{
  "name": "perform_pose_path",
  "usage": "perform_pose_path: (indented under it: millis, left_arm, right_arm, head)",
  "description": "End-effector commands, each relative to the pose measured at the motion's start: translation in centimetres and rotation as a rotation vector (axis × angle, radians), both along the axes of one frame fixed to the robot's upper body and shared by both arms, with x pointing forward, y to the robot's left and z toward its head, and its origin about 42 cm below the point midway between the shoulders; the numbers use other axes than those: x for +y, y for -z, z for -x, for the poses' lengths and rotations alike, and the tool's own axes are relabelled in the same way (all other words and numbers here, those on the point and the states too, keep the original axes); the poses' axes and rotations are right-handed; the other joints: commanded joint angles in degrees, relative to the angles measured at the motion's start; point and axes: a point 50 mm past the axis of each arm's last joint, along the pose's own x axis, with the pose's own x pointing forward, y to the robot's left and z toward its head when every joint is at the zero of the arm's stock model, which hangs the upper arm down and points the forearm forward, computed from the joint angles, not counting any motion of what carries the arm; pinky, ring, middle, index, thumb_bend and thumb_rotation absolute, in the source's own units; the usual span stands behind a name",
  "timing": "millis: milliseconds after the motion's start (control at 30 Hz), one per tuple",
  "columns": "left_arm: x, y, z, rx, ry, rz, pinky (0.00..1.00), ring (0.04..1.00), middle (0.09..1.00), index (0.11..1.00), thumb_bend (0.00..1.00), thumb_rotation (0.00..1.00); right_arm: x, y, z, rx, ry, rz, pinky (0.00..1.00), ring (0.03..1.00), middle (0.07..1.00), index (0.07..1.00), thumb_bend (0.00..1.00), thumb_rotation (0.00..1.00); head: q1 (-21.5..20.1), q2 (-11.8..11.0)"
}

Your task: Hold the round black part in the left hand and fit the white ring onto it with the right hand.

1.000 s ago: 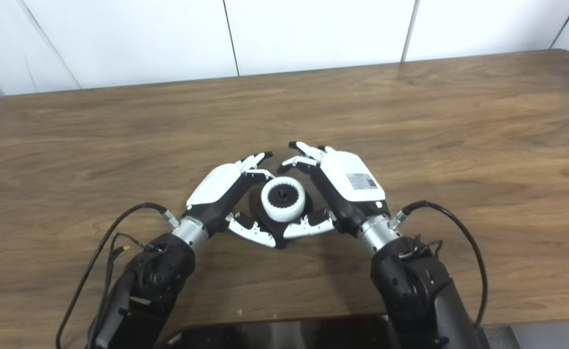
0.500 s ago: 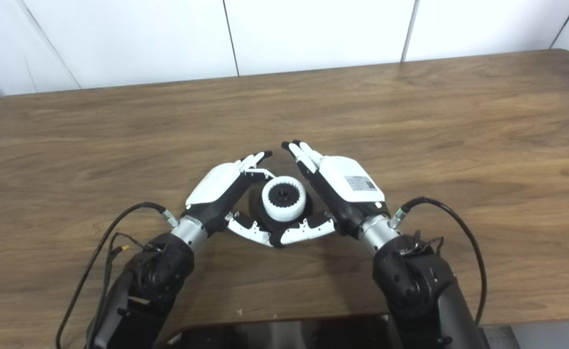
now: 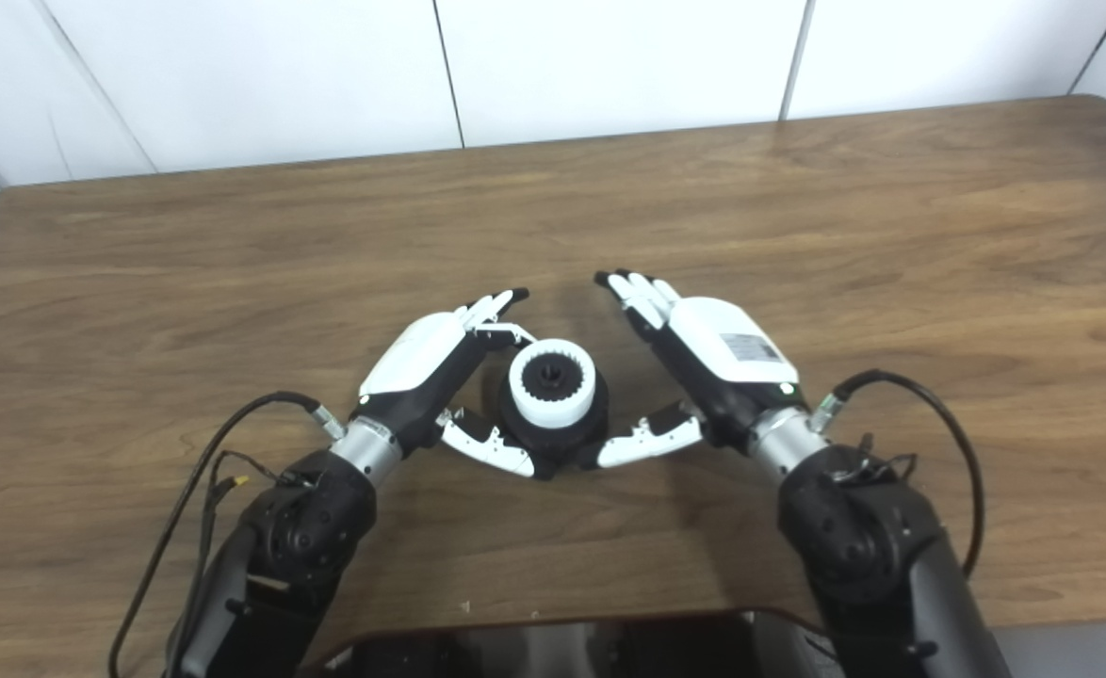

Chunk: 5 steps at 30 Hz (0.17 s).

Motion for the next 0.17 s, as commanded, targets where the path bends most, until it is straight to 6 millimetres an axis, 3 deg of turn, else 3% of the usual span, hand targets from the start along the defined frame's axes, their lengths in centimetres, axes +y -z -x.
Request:
perform_pose_path:
  millis: [0, 133]
  left_arm:
    - [-0.18, -2.02, -0.83, -0.08, 0.007, 0.026, 1.0, 1.0, 1.0, 0.608, 1.0, 0.31]
    - [-0.11, -2.03, -0.84, -0.08, 0.004, 0.031, 1.0, 1.0, 1.0, 0.606, 1.0, 0.3]
  right_arm:
    - [-0.64, -1.17, -0.5, -0.041, 0.007, -0.002, 0.95, 1.0, 1.0, 1.0, 1.0, 0.45]
    - [-1.48, -0.96, -0.61, -0.022, 0.02, 0.007, 0.95, 1.0, 1.0, 1.0, 1.0, 0.44]
  head:
    - [-0.08, 0.04]
    - [0.0, 0.24]
